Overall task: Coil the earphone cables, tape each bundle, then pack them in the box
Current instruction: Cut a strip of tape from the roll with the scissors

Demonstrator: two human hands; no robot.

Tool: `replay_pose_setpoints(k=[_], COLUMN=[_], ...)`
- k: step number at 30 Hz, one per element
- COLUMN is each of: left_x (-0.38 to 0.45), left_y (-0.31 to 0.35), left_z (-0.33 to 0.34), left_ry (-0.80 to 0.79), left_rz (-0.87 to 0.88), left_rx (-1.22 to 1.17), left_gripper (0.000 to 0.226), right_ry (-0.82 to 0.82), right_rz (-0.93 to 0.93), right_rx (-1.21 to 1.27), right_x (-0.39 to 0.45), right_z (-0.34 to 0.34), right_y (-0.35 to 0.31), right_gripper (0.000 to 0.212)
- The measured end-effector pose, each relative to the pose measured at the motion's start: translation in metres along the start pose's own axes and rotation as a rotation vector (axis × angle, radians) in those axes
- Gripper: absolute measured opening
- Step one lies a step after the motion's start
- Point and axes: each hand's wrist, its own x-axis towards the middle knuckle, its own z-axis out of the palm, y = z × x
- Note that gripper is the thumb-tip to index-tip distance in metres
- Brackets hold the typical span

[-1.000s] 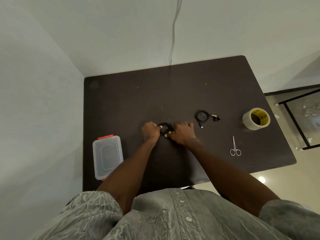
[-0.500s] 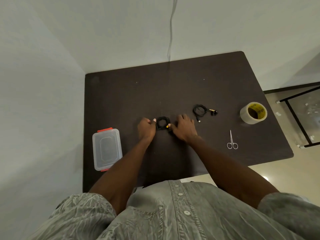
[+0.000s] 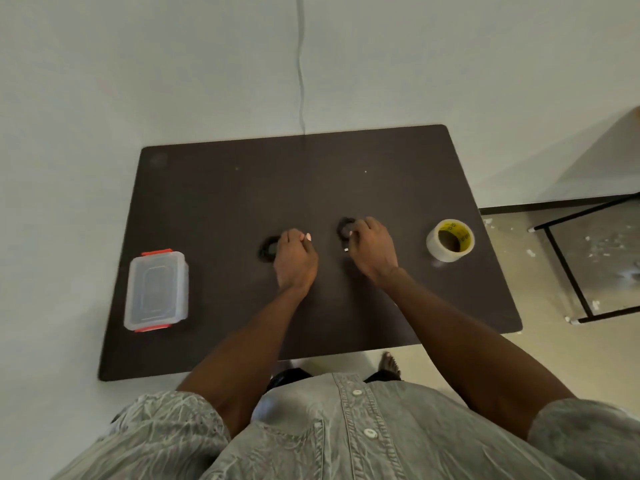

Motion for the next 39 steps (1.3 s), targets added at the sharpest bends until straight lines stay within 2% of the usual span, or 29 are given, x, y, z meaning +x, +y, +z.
replay_pose_setpoints(k=[6, 10, 12, 14, 16, 19, 23, 25, 29, 33, 36, 39], left_x=[-0.044, -0.053, -0.054, -0.055, -0.057, -0.057, -0.054, -0.053, -0.052, -0.051, -0.050, -0.047], left_y=[0.086, 0.127, 0.143, 0.157, 0.164, 0.169, 0.171, 0.169, 0.164, 0.158, 0.154, 0.150], left_z=[0.069, 0.101, 0.115, 0.125, 0.131, 0.137, 0.143, 0.145, 0.143, 0.132, 0.124, 0.115], left_ry=[-0.106, -0.247, -0.327, -0.415, -0.498, -0.540, -0.560, -0.567, -0.546, -0.563, -0.566, -0.561], left_rz=[-0.072, -0.194, -0.280, -0.396, -0.503, -0.564, -0.728, -0.796, -0.927, -1.039, -1.027, -0.935], left_rx=[-0.158, -0.290, -0.290, -0.396, -0.515, -0.565, -0.654, -0.695, -0.789, -0.975, -1.087, -1.084], left_gripper=[0.015, 0.029, 0.035, 0.028, 0.022, 0.026, 0.026, 0.027, 0.036, 0.047, 0.054, 0.050], right_ry=[0.144, 0.192, 0.195, 0.088, -0.122, -0.373, -0.456, -0.418, -0.330, -0.146, -0.081, -0.062], right_rz=[0.187, 0.435, 0.580, 0.735, 0.846, 0.887, 0.904, 0.931, 0.918, 0.843, 0.834, 0.830], right_rx=[0.120, 0.152, 0.190, 0.206, 0.224, 0.400, 0.465, 0.489, 0.579, 0.887, 1.018, 1.083], right_x=[-0.012, -0.013, -0.016, -0.017, -0.017, -0.016, -0.013, -0.011, -0.012, -0.015, -0.020, -0.026], right_z=[-0.077, -0.111, -0.121, -0.122, -0.117, -0.109, -0.094, -0.088, -0.082, -0.073, -0.070, -0.067], right_y=[0.117, 0.182, 0.206, 0.223, 0.230, 0.231, 0.230, 0.228, 0.221, 0.204, 0.188, 0.177], right_gripper=[0.011, 0.018, 0.030, 0.051, 0.069, 0.062, 0.036, 0.025, 0.020, 0.035, 0.033, 0.029])
